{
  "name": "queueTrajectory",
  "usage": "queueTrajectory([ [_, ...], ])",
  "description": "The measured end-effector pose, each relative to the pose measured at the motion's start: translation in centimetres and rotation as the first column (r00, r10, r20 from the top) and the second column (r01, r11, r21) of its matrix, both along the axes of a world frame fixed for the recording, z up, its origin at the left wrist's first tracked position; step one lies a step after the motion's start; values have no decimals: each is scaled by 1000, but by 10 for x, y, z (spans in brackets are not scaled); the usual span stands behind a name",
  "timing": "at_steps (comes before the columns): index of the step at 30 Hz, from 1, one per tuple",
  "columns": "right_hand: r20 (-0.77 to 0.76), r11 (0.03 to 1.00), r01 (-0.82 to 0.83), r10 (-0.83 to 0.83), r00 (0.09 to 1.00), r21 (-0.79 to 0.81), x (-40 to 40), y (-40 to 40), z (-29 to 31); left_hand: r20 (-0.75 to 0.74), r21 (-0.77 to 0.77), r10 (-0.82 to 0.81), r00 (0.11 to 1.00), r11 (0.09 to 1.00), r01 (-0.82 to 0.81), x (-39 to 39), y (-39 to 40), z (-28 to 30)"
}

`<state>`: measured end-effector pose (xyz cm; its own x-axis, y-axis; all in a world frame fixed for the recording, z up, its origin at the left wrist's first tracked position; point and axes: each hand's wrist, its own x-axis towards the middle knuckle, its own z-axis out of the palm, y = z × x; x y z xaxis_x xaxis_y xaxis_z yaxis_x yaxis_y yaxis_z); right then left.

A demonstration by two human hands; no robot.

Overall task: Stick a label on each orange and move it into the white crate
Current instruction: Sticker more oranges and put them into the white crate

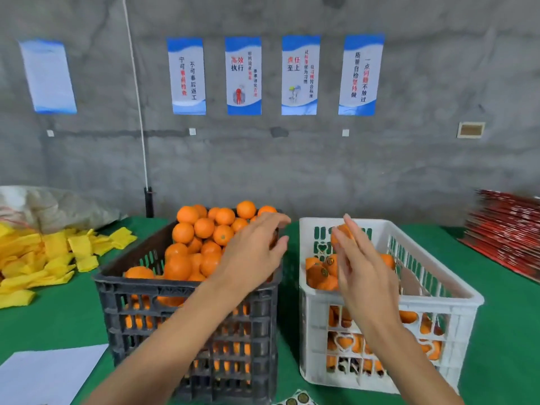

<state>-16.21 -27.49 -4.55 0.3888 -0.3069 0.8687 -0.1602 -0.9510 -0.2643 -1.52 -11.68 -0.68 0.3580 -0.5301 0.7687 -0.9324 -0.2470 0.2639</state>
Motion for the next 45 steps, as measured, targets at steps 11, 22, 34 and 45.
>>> queueTrajectory([
  [11,-347,997,70,-57,936,27,54,-38,-39,-485,798,630,606,602,12,169,26,-26],
  [22,-371,988,-137,156,915,76,46,-18,-15,-240,244,219,946,956,-160,102,18,7],
  [34,-3,765,-452,510,860,459,-31,73,-77,-322,-156,-311,894,949,274,-80,42,-131],
  [45,-478,700,-326,688,545,636,-65,57,-199,-874,-168,-294,387,930,327,-71,66,-260],
])
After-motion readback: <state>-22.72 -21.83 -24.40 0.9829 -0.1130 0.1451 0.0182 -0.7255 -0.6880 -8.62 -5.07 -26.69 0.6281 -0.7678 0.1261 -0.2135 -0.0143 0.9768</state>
